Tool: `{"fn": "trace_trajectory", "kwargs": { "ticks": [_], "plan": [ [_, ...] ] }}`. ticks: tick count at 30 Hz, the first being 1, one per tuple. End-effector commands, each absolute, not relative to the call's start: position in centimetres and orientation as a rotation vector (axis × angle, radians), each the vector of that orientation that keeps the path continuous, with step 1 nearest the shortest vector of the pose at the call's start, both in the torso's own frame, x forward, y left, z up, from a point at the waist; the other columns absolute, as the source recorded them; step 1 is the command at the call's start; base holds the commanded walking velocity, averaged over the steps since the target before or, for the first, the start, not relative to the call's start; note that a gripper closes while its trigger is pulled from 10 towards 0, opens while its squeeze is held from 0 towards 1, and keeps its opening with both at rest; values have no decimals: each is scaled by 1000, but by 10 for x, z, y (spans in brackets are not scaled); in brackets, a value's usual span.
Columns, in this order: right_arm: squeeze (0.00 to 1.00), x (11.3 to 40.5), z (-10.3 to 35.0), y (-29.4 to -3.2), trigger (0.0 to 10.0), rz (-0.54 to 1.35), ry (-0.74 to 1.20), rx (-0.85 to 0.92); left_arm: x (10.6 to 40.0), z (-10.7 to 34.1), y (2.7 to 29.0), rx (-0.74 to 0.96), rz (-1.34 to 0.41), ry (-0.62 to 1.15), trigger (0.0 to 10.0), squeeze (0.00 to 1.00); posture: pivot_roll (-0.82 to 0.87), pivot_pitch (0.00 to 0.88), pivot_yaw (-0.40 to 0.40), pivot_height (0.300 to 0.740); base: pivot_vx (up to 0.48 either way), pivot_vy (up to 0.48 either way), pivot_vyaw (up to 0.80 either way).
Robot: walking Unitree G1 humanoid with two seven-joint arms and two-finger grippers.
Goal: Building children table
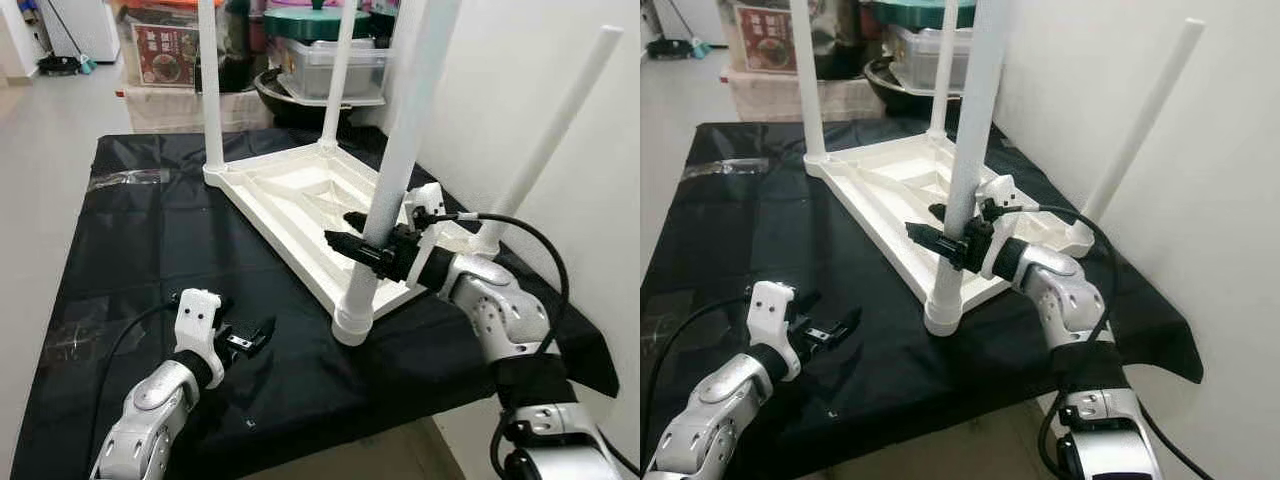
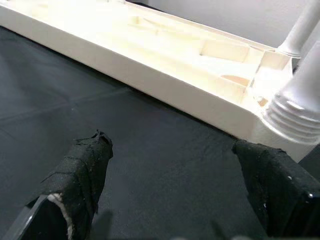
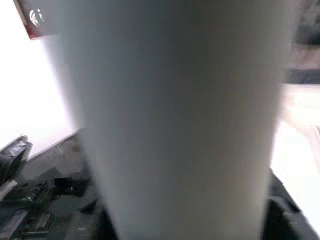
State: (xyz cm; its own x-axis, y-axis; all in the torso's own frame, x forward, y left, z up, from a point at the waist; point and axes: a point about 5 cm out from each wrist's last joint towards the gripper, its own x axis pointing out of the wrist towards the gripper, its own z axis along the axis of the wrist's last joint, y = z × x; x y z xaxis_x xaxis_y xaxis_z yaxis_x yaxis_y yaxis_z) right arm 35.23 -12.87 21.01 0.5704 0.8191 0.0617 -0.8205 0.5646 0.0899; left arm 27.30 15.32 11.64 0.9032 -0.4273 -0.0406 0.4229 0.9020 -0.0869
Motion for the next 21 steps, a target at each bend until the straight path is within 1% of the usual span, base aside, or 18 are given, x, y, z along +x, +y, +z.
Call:
{"fn": "trace_trajectory", "kwargs": {
  "ticks": [1,2,3,4,5,6,8,9,10,11,12,14,16,17,18,19,20,21],
  "plan": [
    [0,355,201,-124,0,966,37,143,271,113,153,-71,-438,68,10000,0,121,0,-139,740,0,0,0],
    [0,355,201,-124,0,966,37,143,271,113,153,-71,-438,68,10000,0,121,0,-139,740,0,0,0],
    [0,369,183,-139,0,687,136,149,270,112,152,-73,-438,69,10000,0,112,0,-139,740,0,0,0],
    [0,369,183,-139,0,687,136,149,270,112,152,-73,-438,69,10000,0,112,0,-139,740,0,0,0],
    [0,374,177,-146,0,561,175,144,270,112,152,-74,-438,69,10000,0,112,0,-139,740,0,0,0],
    [0,374,177,-146,0,561,175,144,270,112,152,-74,-438,69,10000,0,112,0,-139,740,0,0,0],
    [0,379,155,-178,0,95,252,173,270,111,152,-73,-439,70,10000,0,118,0,-141,740,0,0,0],
    [0,379,155,-178,0,95,252,173,270,111,152,-73,-439,70,10000,0,118,0,-141,740,0,0,0],
    [0,371,143,-187,0,-86,293,198,270,112,152,-73,-440,70,10000,0,118,0,-141,740,0,0,0],
    [0,363,134,-190,0,-199,317,203,270,112,152,-73,-441,70,10000,0,122,0,-138,740,0,0,0],
    [0,363,134,-190,0,-199,317,203,270,112,152,-73,-441,70,10000,0,122,0,-138,740,0,0,0],
    [0,353,131,-183,0,-267,314,207,270,112,152,-72,-443,69,10000,0,117,0,-132,740,0,0,0],
    [0,338,135,-160,0,-325,299,237,270,113,152,-67,-447,72,10000,0,119,0,-128,740,0,0,0],
    [0,338,135,-160,0,-325,299,237,270,113,152,-67,-447,72,10000,0,119,0,-128,740,0,0,0],
    [0,334,140,-148,0,-320,293,244,270,113,152,-66,-448,74,10000,0,124,0,-128,740,0,0,0],
    [0,336,142,-132,0,-242,317,248,270,113,153,-63,-447,74,10000,0,128,0,-130,740,0,0,0],
    [0,339,143,-119,10000,-181,343,264,270,113,154,-62,-444,74,10000,0,129,0,-130,740,0,0,0],
    [0,339,143,-119,10000,-181,343,264,270,113,154,-62,-444,74,10000,0,129,0,-130,740,0,0,0]
  ]
}}
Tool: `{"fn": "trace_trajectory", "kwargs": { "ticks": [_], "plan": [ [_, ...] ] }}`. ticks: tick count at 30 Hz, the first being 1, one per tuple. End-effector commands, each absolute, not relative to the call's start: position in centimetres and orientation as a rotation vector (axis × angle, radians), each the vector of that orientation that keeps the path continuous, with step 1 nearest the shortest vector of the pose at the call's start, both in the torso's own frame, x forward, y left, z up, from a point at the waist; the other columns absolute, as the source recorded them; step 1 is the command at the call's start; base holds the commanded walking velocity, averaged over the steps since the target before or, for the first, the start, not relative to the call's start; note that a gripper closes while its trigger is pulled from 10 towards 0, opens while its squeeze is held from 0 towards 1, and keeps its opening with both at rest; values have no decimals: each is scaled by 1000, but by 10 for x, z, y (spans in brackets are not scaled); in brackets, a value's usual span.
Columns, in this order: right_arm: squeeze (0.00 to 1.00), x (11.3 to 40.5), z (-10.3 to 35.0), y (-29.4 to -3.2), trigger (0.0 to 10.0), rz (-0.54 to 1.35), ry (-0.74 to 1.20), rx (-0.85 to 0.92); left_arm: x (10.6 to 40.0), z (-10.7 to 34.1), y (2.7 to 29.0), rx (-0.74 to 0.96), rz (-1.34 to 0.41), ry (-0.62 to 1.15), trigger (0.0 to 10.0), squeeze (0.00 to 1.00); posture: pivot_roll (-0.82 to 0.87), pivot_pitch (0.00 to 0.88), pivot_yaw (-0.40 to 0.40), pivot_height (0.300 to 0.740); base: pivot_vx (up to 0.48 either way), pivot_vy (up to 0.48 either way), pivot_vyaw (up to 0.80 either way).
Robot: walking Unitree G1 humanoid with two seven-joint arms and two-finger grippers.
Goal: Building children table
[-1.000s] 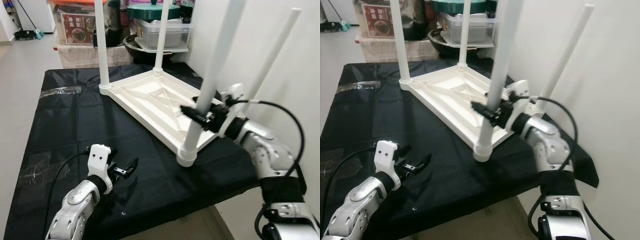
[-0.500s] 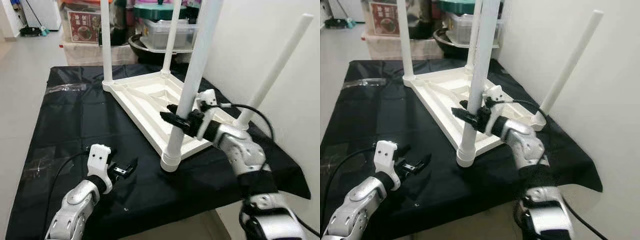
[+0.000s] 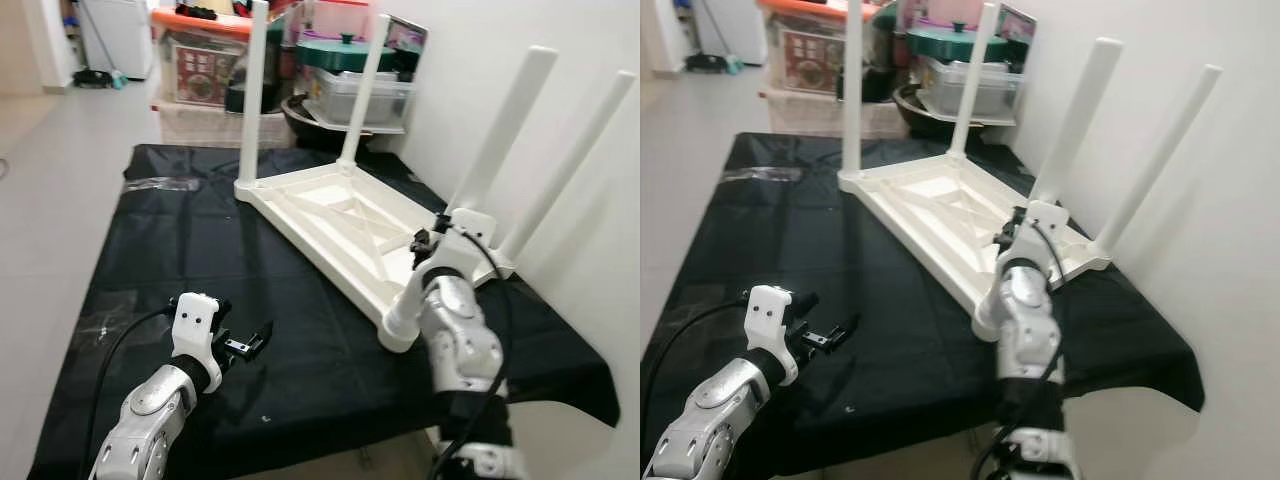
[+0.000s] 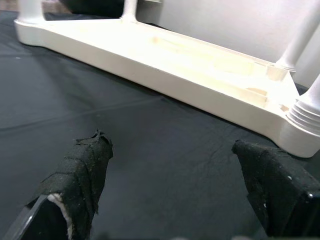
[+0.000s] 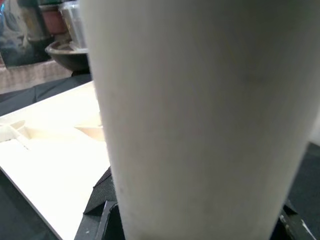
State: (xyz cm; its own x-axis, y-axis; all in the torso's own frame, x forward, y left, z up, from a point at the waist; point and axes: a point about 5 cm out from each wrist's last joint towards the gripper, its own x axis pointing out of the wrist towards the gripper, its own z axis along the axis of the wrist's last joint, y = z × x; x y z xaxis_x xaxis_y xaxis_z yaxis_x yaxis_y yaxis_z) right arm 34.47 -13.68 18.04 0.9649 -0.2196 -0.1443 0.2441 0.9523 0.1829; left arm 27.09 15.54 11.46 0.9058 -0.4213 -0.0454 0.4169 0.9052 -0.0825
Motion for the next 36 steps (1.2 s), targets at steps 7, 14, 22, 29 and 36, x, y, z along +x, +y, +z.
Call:
{"fn": "trace_trajectory", "kwargs": {
  "ticks": [7,14,22,29,36],
  "plan": [
    [1000,348,168,-106,10000,22,245,321,269,113,156,-63,-434,74,10000,0,128,0,-134,740,0,0,0],
    [0,345,201,-121,10000,392,89,368,268,112,154,-68,-438,77,10000,0,112,0,-126,740,0,0,0],
    [0,320,211,-121,10000,884,-42,255,271,112,152,-65,-449,78,10000,0,112,0,-130,740,0,0,0],
    [0,328,180,-88,7647,959,51,172,270,113,150,-71,-445,70,10000,0,148,0,-146,740,0,0,0],
    [0,338,180,-86,0,968,40,153,269,113,153,-69,-439,71,10000,0,146,0,-149,740,0,0,0]
  ]
}}
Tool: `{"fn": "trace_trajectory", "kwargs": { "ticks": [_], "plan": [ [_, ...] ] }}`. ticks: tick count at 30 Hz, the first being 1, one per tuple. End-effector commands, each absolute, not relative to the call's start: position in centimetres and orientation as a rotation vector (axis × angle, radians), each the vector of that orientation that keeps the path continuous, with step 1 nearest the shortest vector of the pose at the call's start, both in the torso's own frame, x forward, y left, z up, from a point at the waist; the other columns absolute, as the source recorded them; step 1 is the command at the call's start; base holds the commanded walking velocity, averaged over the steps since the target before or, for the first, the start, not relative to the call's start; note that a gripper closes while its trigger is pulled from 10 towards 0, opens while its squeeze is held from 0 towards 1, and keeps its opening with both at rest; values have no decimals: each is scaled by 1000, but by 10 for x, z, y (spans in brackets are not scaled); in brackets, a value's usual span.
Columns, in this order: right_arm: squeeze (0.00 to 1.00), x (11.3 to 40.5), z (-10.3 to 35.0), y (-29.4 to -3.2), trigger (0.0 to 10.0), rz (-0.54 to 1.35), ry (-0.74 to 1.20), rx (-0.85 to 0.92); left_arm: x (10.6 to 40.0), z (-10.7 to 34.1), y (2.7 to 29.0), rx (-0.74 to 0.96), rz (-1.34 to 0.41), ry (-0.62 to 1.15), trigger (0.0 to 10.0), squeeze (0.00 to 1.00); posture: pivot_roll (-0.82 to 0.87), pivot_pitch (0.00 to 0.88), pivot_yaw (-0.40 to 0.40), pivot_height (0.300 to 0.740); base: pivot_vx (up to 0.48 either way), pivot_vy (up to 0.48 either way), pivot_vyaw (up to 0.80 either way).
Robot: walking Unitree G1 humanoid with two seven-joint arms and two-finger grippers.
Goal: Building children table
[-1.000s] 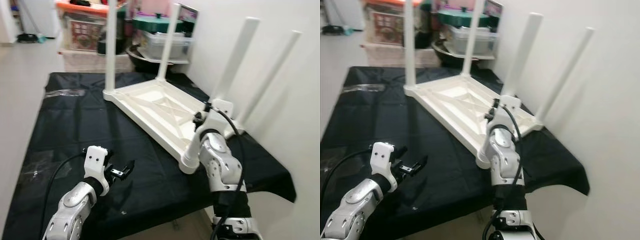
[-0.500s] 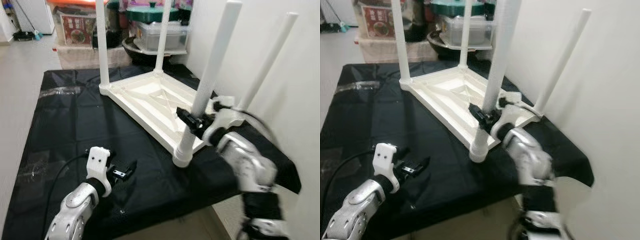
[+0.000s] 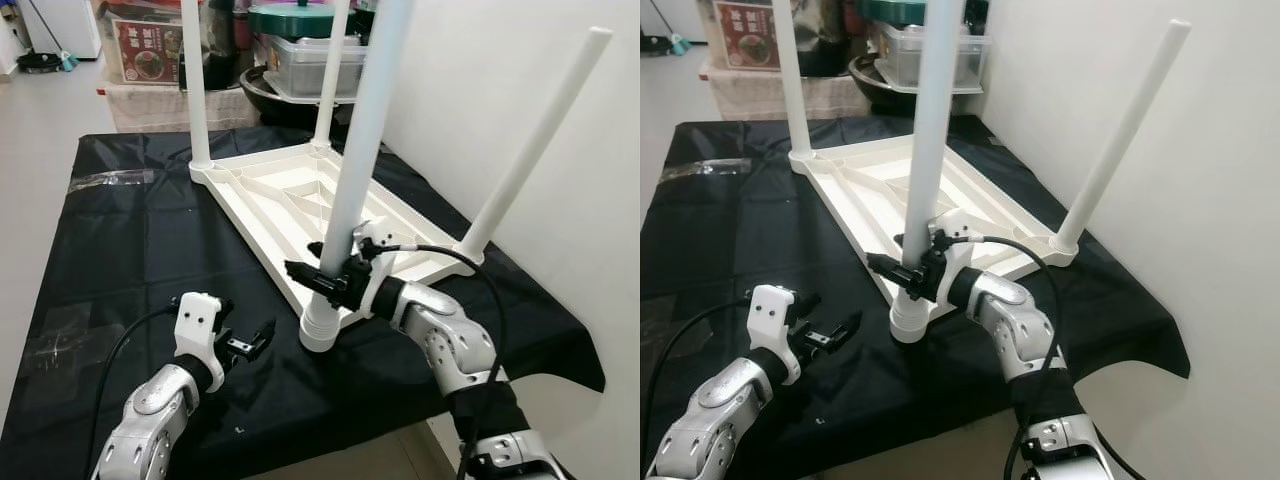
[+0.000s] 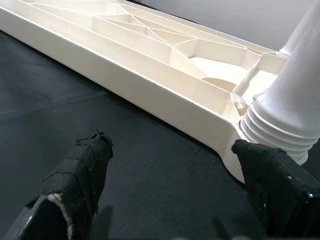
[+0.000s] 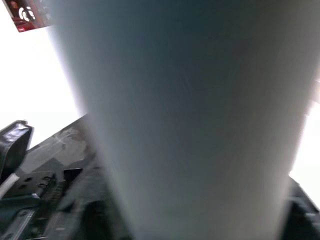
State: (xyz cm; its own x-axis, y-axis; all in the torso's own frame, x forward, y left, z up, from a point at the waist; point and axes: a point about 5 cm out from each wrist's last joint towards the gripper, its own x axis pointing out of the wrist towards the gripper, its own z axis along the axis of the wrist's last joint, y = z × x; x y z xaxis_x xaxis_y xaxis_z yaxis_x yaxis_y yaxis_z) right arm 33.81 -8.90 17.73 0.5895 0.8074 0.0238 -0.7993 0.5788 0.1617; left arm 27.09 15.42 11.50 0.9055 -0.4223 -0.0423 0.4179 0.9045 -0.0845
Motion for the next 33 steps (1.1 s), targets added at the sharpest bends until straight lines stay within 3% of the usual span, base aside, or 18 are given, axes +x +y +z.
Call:
{"fn": "trace_trajectory", "kwargs": {
  "ticks": [1,2,6,7,8,9,11,14,16,17,20,21,25,26,31,33],
  "plan": [
    [0,349,178,-96,0,841,64,136,269,113,154,-65,-434,69,10000,0,145,0,-151,740,0,0,0],
    [0,349,178,-96,0,841,64,136,269,113,154,-65,-434,69,10000,0,145,0,-151,740,0,0,0],
    [0,370,160,-127,0,390,189,66,269,113,154,-67,-431,69,10000,0,130,0,-146,740,0,0,0],
    [0,370,160,-127,0,390,189,66,269,113,154,-67,-431,69,10000,0,130,0,-146,740,0,0,0],
    [0,366,146,-159,0,-22,253,62,268,111,152,-73,-437,73,10000,0,119,0,-137,740,0,0,0],
    [0,366,146,-159,0,-22,253,62,268,111,152,-73,-437,73,10000,0,119,0,-137,740,0,0,0],
    [0,351,138,-174,0,-293,268,91,268,110,150,-75,-440,77,10000,0,119,0,-136,740,0,0,0],
    [0,334,141,-151,0,-255,250,92,270,113,150,-77,-444,73,10000,0,113,0,-118,740,0,0,0],
    [0,326,141,-118,118,-88,283,161,272,114,149,-72,-458,73,10000,0,104,0,-108,740,0,0,0],
    [0,327,142,-107,10000,-6,283,189,272,113,149,-69,-462,75,10000,0,104,0,-108,740,0,0,0],
    [0,328,149,-99,10000,74,241,207,272,114,149,-68,-465,75,10000,0,101,0,-104,740,0,0,0],
    [1000,332,160,-97,10000,140,171,259,274,114,149,-68,-465,73,10000,0,104,0,-107,740,0,0,0],
    [1000,337,169,-102,10000,141,131,260,274,115,149,-68,-464,71,10000,0,105,0,-109,740,0,0,0],
    [0,339,193,-103,10000,304,49,303,275,114,151,-68,-459,70,10000,0,100,0,-109,740,0,0,0],
    [0,333,211,-106,10000,514,-29,285,274,114,150,-69,-459,70,10000,0,101,0,-109,740,0,0,0],
    [0,324,211,-109,10000,720,-29,183,274,114,149,-71,-459,68,10000,0,120,0,-117,740,0,0,0]
  ]
}}
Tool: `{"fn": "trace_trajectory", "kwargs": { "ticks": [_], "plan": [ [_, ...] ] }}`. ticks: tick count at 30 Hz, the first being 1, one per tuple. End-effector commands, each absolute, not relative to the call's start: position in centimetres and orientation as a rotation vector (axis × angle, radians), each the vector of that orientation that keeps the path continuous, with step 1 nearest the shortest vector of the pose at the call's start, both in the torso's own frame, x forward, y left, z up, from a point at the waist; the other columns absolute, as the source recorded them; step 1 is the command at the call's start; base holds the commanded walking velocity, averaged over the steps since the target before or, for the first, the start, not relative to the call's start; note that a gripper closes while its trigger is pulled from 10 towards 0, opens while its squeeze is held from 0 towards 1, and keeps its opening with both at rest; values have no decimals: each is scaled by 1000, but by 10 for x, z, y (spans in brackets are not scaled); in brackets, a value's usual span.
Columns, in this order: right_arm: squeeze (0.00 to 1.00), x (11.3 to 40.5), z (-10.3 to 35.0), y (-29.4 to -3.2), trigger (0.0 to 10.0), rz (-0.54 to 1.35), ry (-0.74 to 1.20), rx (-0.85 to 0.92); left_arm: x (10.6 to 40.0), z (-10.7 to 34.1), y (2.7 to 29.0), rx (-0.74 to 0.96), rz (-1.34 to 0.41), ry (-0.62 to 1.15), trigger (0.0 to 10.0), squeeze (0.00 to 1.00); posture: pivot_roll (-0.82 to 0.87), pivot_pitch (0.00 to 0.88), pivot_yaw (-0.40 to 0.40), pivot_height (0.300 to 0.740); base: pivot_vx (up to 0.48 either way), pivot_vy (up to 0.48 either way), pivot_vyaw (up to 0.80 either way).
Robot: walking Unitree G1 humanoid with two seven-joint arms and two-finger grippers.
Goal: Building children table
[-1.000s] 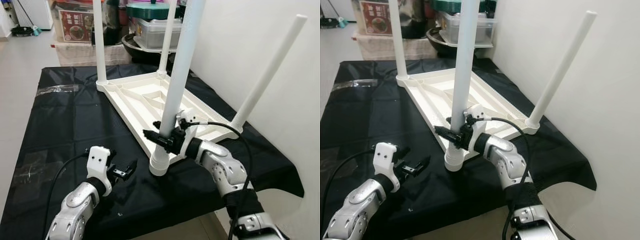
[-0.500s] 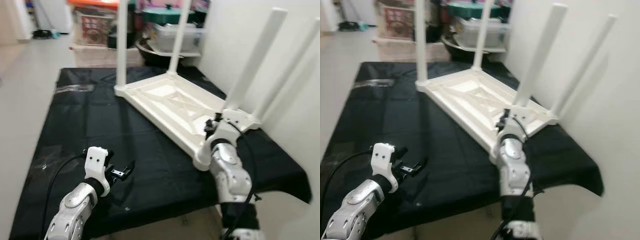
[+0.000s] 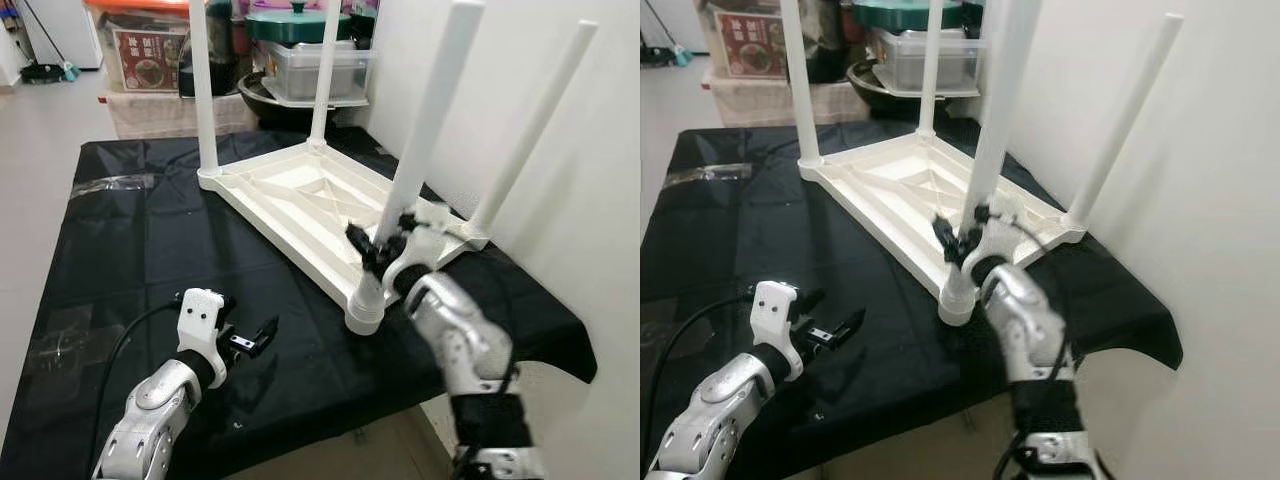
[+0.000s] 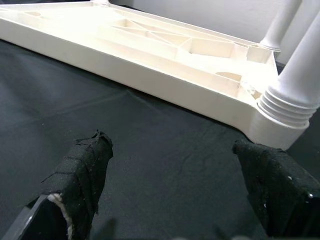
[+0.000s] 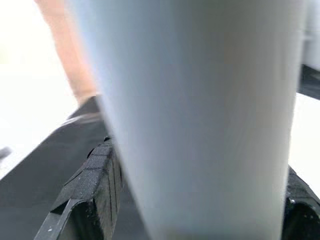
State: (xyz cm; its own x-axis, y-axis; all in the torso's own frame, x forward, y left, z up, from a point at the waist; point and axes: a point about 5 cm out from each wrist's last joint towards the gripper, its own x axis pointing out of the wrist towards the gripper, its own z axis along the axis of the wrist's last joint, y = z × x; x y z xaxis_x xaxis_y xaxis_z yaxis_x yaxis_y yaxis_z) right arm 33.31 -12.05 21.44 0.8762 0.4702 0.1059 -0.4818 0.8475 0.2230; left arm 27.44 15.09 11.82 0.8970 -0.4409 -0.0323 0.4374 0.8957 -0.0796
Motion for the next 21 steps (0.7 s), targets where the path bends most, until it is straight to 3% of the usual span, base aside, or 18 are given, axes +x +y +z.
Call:
{"fn": "trace_trajectory", "kwargs": {
  "ticks": [1,5,6,7,8,9,10,14,15,16,17,20,21],
  "plan": [
    [0,322,205,-109,10000,802,-16,120,274,114,150,-71,-458,67,10000,0,120,0,-117,740,0,0,0],
    [0,332,190,-108,10000,919,22,-15,275,114,150,-65,-464,68,10000,0,119,0,-120,740,0,0,0],
    [0,335,186,-107,7569,947,29,-50,276,115,150,-64,-463,65,10000,0,123,0,-121,740,0,0,0],
    [0,335,186,-107,7569,947,29,-50,276,115,150,-64,-463,65,10000,0,123,0,-121,740,0,0,0],
    [0,338,184,-107,1961,972,33,-78,277,116,149,-66,-462,60,10000,0,123,0,-121,740,0,0,0],
    [0,338,184,-107,1961,972,33,-78,277,116,149,-66,-462,60,10000,0,123,0,-121,740,0,0,0],
    [0,344,184,-106,0,993,43,-82,279,118,147,-68,-463,54,10000,0,129,0,-127,740,0,0,0],
    [0,355,188,-106,0,876,48,-64,278,116,147,-69,-464,55,10000,0,128,0,-129,740,0,0,0],
    [0,366,189,-112,0,675,65,-27,277,115,147,-68,-462,57,10000,0,129,0,-131,740,0,0,0],
    [0,366,189,-112,0,675,65,-27,277,115,147,-68,-462,57,10000,0,129,0,-131,740,0,0,0],
    [0,371,188,-117,0,559,80,0,276,115,148,-67,-462,58,10000,0,129,0,-131,740,0,0,0],
    [0,379,173,-151,0,55,171,89,276,115,149,-66,-458,60,10000,0,128,0,-128,740,0,0,0],
    [0,379,173,-151,0,55,171,89,276,115,149,-66,-458,60,10000,0,128,0,-128,740,0,0,0]
  ]
}}
